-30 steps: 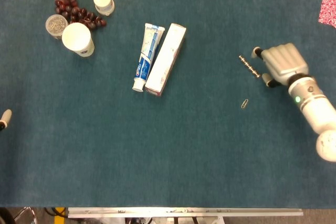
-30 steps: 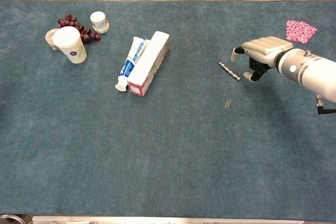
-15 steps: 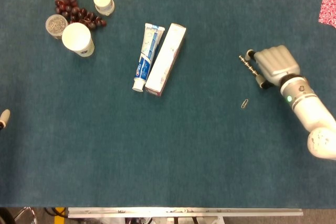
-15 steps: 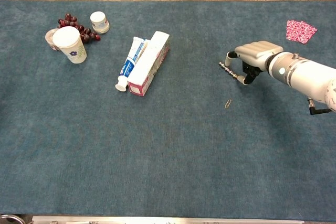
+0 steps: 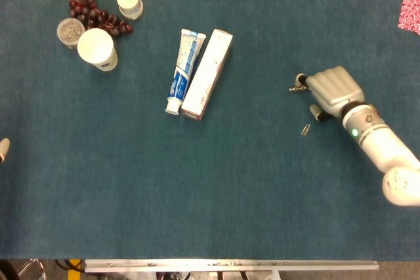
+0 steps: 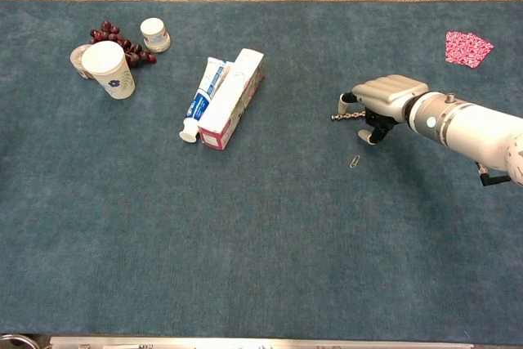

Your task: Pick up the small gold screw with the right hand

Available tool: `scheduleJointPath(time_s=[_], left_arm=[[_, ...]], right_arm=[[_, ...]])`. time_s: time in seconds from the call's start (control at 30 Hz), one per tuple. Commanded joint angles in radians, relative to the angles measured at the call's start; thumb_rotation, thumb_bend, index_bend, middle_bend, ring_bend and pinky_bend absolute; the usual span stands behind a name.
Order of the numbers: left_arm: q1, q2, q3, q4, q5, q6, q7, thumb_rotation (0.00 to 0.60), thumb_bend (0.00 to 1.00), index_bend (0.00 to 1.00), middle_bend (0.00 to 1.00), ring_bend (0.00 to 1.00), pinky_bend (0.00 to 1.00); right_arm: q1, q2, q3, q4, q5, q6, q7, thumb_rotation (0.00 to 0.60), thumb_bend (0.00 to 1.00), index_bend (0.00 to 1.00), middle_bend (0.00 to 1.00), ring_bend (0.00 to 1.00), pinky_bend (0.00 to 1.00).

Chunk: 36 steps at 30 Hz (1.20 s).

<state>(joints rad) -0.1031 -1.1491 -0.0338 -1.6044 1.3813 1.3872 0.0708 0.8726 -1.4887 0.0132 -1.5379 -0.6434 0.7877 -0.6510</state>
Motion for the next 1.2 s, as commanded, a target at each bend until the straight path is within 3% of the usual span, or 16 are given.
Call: scheduleJointPath(time_s=[0.03, 0.13, 0.2, 0.33, 0.5, 0.67, 1.2], left_arm=[[0.0, 0.001, 0.0, 0.0, 0.002, 0.0, -0.001, 0.6, 0.26, 0.04, 0.12, 0.15, 0.09], [0.001, 0.0, 0.0, 0.002, 0.006, 0.003, -0.004, 0.6, 0.26, 0.04, 0.12, 0.15, 0.09], [0.002, 0.001, 0.0, 0.002, 0.007, 0.005, -0.006, 0.6, 0.26, 0.04, 0.12, 0.15, 0.09], [0.005, 0.003, 0.002, 0.003, 0.01, 0.007, -0.009, 0.6, 0.26, 0.04, 0.12, 0.15, 0.09], [0.007, 0.005, 0.003, 0.002, 0.012, 0.009, -0.009, 0.6, 0.26, 0.04, 0.12, 0.15, 0.09], [0.01, 0.007, 0.005, 0.002, 0.013, 0.01, -0.013, 0.6, 0.26, 0.04, 0.12, 0.15, 0.09], [0.017, 0.013, 0.004, 0.001, 0.01, 0.014, -0.016, 0.6, 0.26, 0.04, 0.12, 0.15, 0.09]], right_arm=[[-0.016, -0.008, 0.009, 0.002, -0.046, 0.055, 0.028, 0.6, 0.38, 0.32, 1.0, 1.0, 1.0], [-0.05, -0.036, 0.026, 0.031, -0.16, 0.142, 0.083, 0.6, 0.37, 0.42, 1.0, 1.0, 1.0], [-0.071, -0.048, 0.035, 0.05, -0.23, 0.175, 0.137, 0.6, 0.3, 0.5, 1.0, 1.0, 1.0], [-0.092, -0.052, 0.038, 0.073, -0.299, 0.19, 0.187, 0.6, 0.23, 0.57, 1.0, 1.0, 1.0], [-0.098, -0.05, 0.024, 0.075, -0.302, 0.169, 0.163, 0.6, 0.23, 0.57, 1.0, 1.0, 1.0], [-0.102, -0.061, 0.025, 0.087, -0.297, 0.17, 0.131, 0.6, 0.14, 0.57, 1.0, 1.0, 1.0], [-0.094, -0.136, 0.049, 0.179, -0.252, 0.127, 0.078, 0.6, 0.2, 0.57, 1.0, 1.0, 1.0]])
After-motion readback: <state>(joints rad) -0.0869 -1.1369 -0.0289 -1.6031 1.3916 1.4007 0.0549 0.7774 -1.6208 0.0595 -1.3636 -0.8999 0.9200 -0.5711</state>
